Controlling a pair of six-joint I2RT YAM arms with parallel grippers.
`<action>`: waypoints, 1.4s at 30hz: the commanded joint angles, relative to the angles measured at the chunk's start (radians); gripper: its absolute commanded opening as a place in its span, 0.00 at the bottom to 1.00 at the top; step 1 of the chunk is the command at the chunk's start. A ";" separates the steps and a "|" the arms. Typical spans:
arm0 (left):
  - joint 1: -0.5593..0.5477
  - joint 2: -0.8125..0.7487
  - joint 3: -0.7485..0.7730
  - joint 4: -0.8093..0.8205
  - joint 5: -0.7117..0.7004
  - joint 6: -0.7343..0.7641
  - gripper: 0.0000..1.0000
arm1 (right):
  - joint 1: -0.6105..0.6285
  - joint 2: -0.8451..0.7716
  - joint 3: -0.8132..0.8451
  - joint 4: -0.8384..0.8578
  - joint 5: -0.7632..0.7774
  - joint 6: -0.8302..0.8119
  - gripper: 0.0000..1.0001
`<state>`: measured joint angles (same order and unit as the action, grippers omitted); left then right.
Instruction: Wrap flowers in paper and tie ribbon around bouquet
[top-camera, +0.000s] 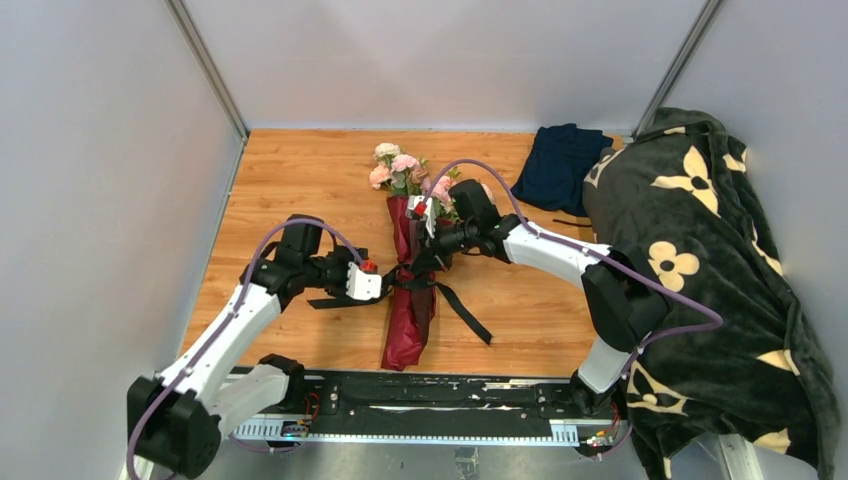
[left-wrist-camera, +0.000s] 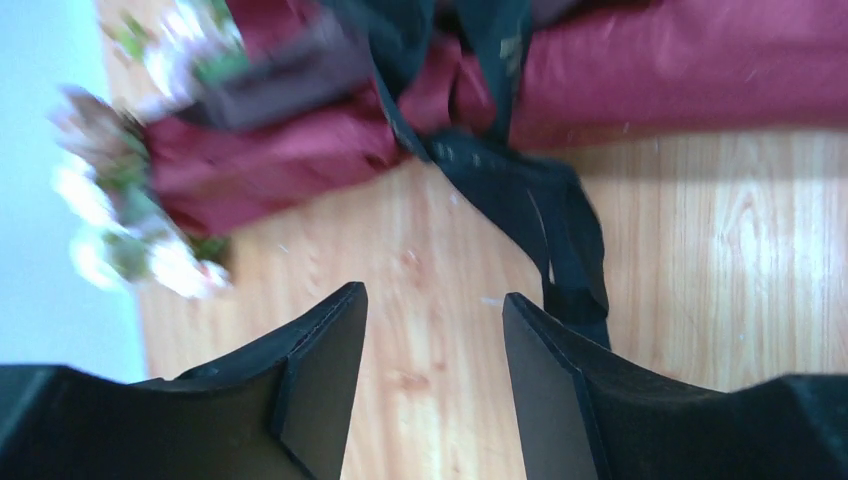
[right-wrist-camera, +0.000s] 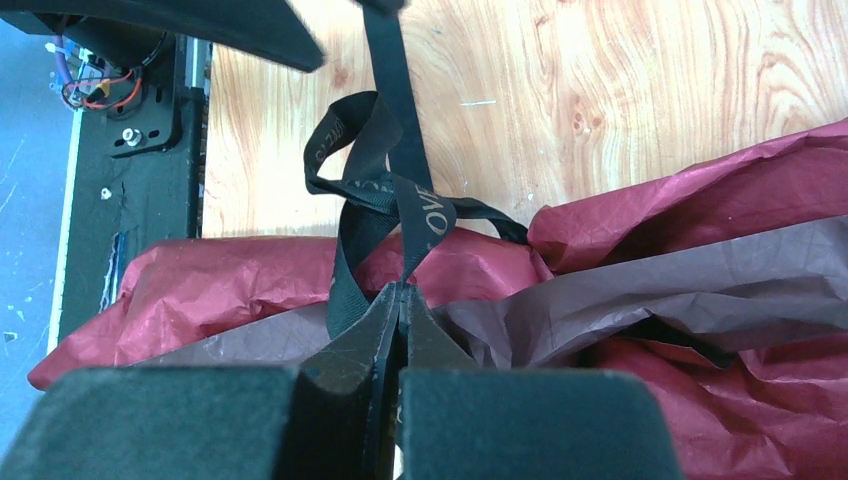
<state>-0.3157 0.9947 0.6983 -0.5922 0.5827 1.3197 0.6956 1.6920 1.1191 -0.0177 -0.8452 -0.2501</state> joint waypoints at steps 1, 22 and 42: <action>-0.123 -0.095 0.019 -0.092 0.173 0.039 0.60 | -0.008 -0.013 -0.009 0.038 -0.015 0.058 0.00; -0.260 0.168 -0.092 0.403 -0.028 -0.325 0.42 | -0.040 -0.019 -0.031 0.077 -0.012 0.142 0.00; -0.265 0.215 -0.118 0.721 -0.239 -0.668 0.00 | -0.067 -0.005 -0.093 0.236 -0.229 0.349 0.25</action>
<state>-0.5728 1.1851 0.5922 0.0601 0.3466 0.7162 0.6392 1.6600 1.0199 0.1616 -0.9806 0.0116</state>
